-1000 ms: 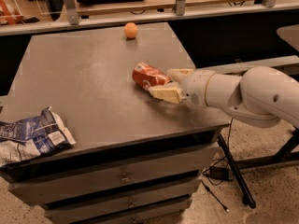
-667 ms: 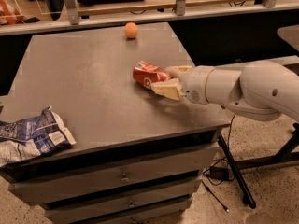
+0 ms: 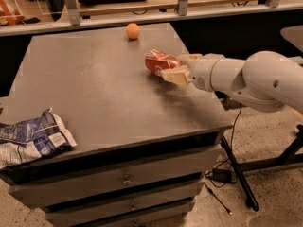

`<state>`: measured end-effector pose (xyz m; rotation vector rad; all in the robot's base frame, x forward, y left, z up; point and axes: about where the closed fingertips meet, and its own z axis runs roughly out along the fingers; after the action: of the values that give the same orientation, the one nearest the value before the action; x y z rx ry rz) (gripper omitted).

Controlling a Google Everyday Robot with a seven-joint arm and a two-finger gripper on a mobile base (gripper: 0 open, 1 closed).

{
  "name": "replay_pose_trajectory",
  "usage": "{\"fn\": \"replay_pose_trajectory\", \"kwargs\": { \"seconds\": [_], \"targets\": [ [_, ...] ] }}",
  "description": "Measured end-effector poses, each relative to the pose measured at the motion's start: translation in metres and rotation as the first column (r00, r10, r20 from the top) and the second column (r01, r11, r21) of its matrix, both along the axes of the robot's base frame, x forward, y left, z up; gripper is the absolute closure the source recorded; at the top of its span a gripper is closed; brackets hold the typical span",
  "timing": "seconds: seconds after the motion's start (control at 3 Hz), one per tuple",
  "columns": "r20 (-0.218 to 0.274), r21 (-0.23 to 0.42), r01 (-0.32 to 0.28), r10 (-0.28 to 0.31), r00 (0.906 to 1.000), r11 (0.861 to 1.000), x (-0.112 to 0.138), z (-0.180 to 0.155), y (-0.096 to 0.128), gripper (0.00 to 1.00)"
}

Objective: Move coke can near orange

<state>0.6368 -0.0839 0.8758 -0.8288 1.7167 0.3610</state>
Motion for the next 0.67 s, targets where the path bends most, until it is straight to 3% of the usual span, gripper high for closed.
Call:
{"fn": "replay_pose_trajectory", "kwargs": {
  "seconds": [0.33, 0.67],
  "targets": [
    [0.084, 0.042, 0.09, -0.093, 0.9921, 0.995, 0.034, 0.017, -0.016, 1.0],
    [0.139, 0.052, 0.126, -0.132, 0.9815, 0.991, 0.061, 0.039, -0.012, 1.0]
  ]
}}
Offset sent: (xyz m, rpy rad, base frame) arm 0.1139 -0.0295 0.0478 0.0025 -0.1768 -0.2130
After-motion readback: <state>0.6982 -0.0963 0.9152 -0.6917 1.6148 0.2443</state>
